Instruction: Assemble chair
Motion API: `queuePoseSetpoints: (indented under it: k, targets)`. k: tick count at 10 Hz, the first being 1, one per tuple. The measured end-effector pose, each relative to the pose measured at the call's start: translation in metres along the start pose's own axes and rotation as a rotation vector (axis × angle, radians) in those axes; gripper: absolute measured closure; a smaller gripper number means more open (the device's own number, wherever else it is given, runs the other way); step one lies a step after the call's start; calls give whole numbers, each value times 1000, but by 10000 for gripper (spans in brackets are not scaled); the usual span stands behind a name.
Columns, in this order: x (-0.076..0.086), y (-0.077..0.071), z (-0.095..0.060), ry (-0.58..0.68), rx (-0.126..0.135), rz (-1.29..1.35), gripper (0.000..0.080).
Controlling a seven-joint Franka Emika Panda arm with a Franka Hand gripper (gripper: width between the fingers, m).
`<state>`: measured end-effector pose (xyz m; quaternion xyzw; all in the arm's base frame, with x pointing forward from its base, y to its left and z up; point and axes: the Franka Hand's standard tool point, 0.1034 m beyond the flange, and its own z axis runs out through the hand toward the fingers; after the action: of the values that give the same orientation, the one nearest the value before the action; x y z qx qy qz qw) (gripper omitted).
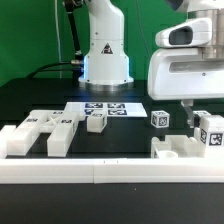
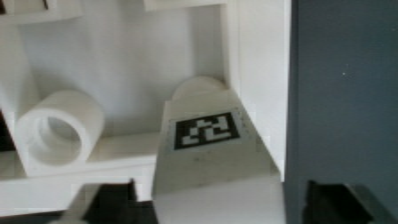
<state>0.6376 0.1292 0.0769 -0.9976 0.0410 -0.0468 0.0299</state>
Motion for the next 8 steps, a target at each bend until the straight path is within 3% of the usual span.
queuePoseSetpoints:
  k: [1, 2, 5, 8]
  targets:
    - [0, 1, 0, 0, -1, 1, 413]
    - [0, 1, 0, 0, -1, 1, 509]
    - [0, 1, 0, 0, 1, 43, 509]
    - [1, 3, -1, 0, 7, 354, 509]
